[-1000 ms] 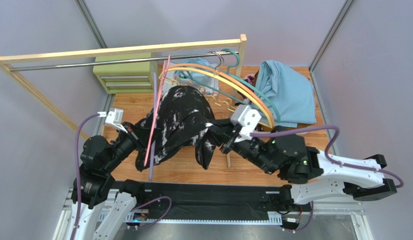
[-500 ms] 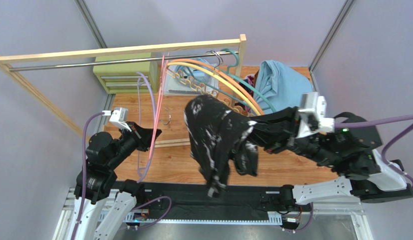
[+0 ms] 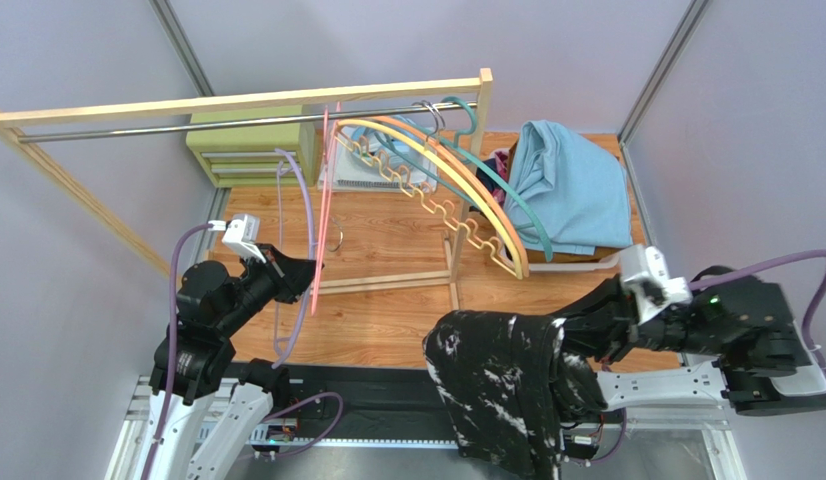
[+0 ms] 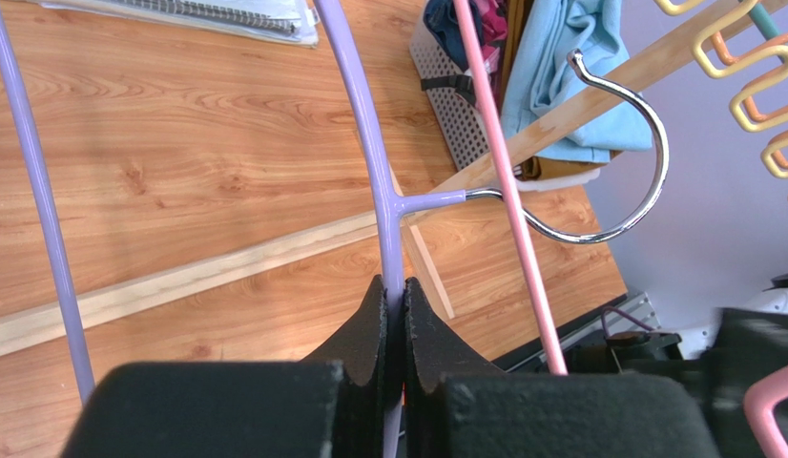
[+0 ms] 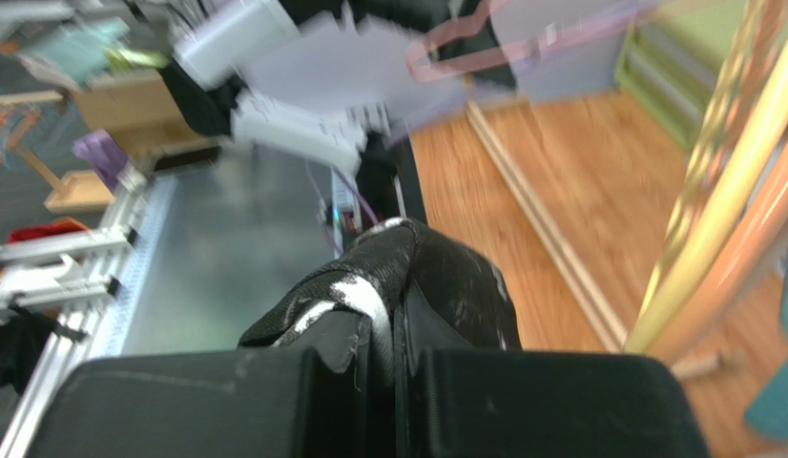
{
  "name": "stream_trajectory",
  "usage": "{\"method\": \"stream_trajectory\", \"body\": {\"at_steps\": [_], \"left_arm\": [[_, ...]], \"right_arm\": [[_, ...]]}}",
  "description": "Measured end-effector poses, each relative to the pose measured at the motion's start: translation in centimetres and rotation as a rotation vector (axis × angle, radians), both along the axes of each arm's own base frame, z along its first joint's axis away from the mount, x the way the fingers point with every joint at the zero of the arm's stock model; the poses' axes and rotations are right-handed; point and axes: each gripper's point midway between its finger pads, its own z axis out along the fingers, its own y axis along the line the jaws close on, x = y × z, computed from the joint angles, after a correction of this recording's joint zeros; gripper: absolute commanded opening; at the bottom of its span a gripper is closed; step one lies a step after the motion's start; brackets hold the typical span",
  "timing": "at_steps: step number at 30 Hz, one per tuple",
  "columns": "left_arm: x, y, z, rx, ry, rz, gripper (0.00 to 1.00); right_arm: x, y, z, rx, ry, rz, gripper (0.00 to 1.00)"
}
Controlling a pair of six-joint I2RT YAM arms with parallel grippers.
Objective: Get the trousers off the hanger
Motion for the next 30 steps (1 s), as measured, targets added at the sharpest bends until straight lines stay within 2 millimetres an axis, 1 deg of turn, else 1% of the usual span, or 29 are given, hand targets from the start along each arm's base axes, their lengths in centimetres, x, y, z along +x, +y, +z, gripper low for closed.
{"method": "stream_trajectory", "body": {"at_steps": [1, 5, 7, 9, 12, 15, 18, 20, 25, 27, 30], "left_arm": [[0.0, 0.0, -0.1, 0.001, 0.003, 0.000, 0.00], [-0.1, 0.0, -0.3, 0.004, 0.012, 0.000, 0.00], [-0.2, 0.1, -0.4, 0.006, 0.017, 0.000, 0.00], [-0.2, 0.1, -0.5, 0.008, 0.022, 0.000, 0.00], [-0.3, 0.1, -0.6, 0.009, 0.022, -0.001, 0.00], [-0.3, 0.1, -0.6, 0.009, 0.021, -0.001, 0.00], [-0.4, 0.1, -0.5, 0.009, 0.019, 0.000, 0.00], [-0.4, 0.1, -0.5, 0.008, 0.018, -0.001, 0.00], [-0.4, 0.1, -0.5, 0.008, 0.018, -0.001, 0.00], [-0.4, 0.1, -0.5, 0.008, 0.018, -0.001, 0.00], [-0.4, 0.1, -0.7, 0.008, 0.021, -0.001, 0.00]], "right_arm": [[0.3, -0.1, -2.3, -0.047, 0.026, -0.024, 0.00], [1.9, -1.3, -9.8, -0.174, 0.109, -0.142, 0.00], [3.0, -2.1, -12.1, -0.193, 0.144, -0.224, 0.00], [4.5, -3.1, -13.5, -0.173, 0.183, -0.331, 0.00], [7.2, -4.1, -14.7, -0.160, 0.227, -0.520, 0.00], [9.8, -4.9, -15.5, -0.180, 0.219, -0.711, 0.00], [11.9, -6.0, -15.6, -0.189, 0.181, -0.884, 0.00], [13.2, -7.3, -15.2, -0.162, 0.156, -0.998, 0.00], [14.7, -9.3, -14.3, -0.090, 0.127, -1.152, 0.00], [15.0, -9.6, -14.3, -0.081, 0.121, -1.188, 0.00], [15.3, -9.4, -14.6, -0.089, 0.112, -1.227, 0.00]]}}
